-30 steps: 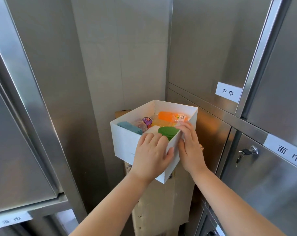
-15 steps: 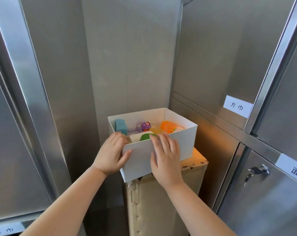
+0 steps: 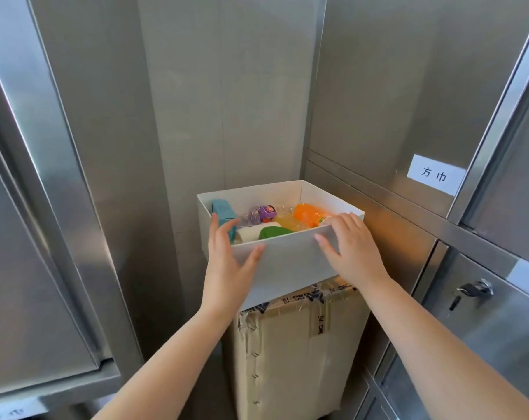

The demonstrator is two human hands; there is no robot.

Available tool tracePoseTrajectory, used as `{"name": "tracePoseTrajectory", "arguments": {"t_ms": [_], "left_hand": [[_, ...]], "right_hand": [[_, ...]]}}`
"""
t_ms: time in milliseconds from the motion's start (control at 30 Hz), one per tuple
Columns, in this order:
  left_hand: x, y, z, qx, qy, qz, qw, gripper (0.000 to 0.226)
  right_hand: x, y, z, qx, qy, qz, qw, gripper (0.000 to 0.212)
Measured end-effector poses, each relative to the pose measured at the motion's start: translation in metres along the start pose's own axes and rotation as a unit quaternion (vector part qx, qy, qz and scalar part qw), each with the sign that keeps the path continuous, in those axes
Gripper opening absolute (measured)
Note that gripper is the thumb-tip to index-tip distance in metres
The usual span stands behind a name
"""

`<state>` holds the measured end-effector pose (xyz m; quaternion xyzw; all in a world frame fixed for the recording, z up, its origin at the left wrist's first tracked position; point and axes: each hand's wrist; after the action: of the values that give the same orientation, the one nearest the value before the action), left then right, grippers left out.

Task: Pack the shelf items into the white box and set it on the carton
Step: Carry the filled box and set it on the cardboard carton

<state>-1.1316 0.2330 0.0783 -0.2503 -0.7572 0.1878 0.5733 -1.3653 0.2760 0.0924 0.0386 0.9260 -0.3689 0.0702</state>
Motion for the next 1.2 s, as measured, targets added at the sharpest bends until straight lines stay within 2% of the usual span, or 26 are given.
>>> {"name": "tracePoseTrajectory", "arguments": {"t_ms": [200, 333, 467, 567, 633, 733, 833, 900, 1000, 1100, 1200], "left_hand": [[-0.004, -0.018, -0.008, -0.061, 0.021, -0.027, 0.998, 0.052], [-0.014, -0.029, -0.004, -0.039, 0.019, -0.044, 0.998, 0.078], [-0.017, -0.032, 0.006, -0.018, 0.008, -0.065, 0.998, 0.07], [-0.014, -0.03, 0.01, 0.012, 0.002, -0.089, 0.996, 0.078], [-0.012, -0.029, 0.009, 0.021, 0.004, -0.111, 0.994, 0.072], [-0.005, -0.027, 0.01, 0.059, 0.055, -0.158, 0.984, 0.06], [0.001, -0.027, 0.02, 0.124, 0.054, -0.155, 0.979, 0.059], [0.002, -0.03, 0.025, 0.147, 0.048, -0.151, 0.976, 0.059], [0.004, -0.036, 0.028, 0.142, 0.062, -0.159, 0.975, 0.062], [0.008, -0.036, 0.039, 0.125, 0.065, -0.158, 0.977, 0.065], [0.01, -0.033, 0.054, 0.121, 0.071, -0.161, 0.977, 0.066]], "right_hand": [[0.005, -0.003, -0.005, 0.004, 0.038, -0.037, 0.999, 0.028], [0.005, -0.006, 0.0, 0.04, 0.048, -0.044, 0.997, 0.024], [0.013, -0.013, 0.007, 0.063, 0.036, -0.057, 0.996, 0.029], [0.024, -0.02, 0.013, 0.077, -0.011, -0.053, 0.996, 0.03], [0.034, -0.026, 0.017, 0.113, -0.054, -0.021, 0.992, 0.03], [0.041, -0.027, 0.022, 0.156, -0.159, 0.096, 0.97, 0.04], [0.033, -0.018, 0.03, 0.106, -0.339, 0.204, 0.912, 0.055], [0.029, -0.016, 0.034, 0.085, -0.406, 0.254, 0.874, 0.055], [0.037, -0.024, 0.036, 0.082, -0.408, 0.271, 0.868, 0.046], [0.057, -0.031, 0.035, 0.05, -0.392, 0.26, 0.881, 0.046], [0.071, -0.037, 0.033, 0.035, -0.397, 0.277, 0.875, 0.046]]}}
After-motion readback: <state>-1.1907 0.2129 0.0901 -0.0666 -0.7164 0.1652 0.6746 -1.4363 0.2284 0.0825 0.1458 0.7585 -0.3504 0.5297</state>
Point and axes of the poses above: each hand's wrist, its own y-axis away from the middle knuckle, its own z-axis out of the palm, x = y × z, and after that the axes turned 3 degrees about z, right-handed
